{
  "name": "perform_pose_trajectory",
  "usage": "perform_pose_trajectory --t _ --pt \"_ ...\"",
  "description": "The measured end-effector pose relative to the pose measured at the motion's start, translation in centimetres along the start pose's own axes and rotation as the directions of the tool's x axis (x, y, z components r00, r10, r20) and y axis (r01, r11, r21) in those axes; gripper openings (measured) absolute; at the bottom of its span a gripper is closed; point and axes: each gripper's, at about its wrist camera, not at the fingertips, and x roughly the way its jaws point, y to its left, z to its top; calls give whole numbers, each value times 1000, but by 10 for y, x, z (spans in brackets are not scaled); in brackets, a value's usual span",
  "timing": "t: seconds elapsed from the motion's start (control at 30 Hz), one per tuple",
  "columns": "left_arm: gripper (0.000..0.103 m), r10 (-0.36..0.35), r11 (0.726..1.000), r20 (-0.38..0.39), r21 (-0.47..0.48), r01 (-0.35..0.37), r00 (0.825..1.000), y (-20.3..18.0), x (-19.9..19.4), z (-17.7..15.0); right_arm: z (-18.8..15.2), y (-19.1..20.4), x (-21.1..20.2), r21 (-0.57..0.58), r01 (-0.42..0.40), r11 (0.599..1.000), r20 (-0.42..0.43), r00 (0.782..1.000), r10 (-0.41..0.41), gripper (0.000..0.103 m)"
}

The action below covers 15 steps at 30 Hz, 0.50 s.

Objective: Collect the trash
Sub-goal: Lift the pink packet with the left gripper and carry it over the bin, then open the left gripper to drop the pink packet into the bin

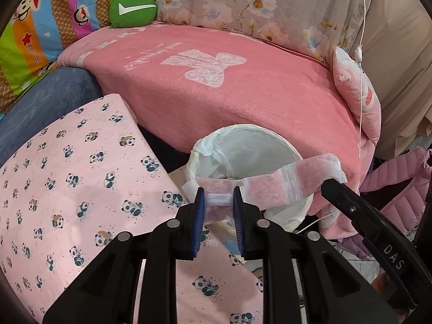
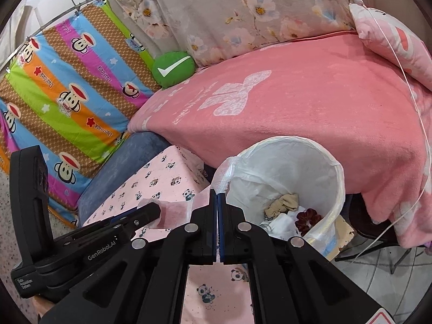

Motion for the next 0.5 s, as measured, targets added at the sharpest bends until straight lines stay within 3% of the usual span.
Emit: perform_pose_trajectory --t 0.5 --pt "22 -28 999 -26 34 29 999 -25 31 18 15 -34 19 21 41 999 -25 999 -40 3"
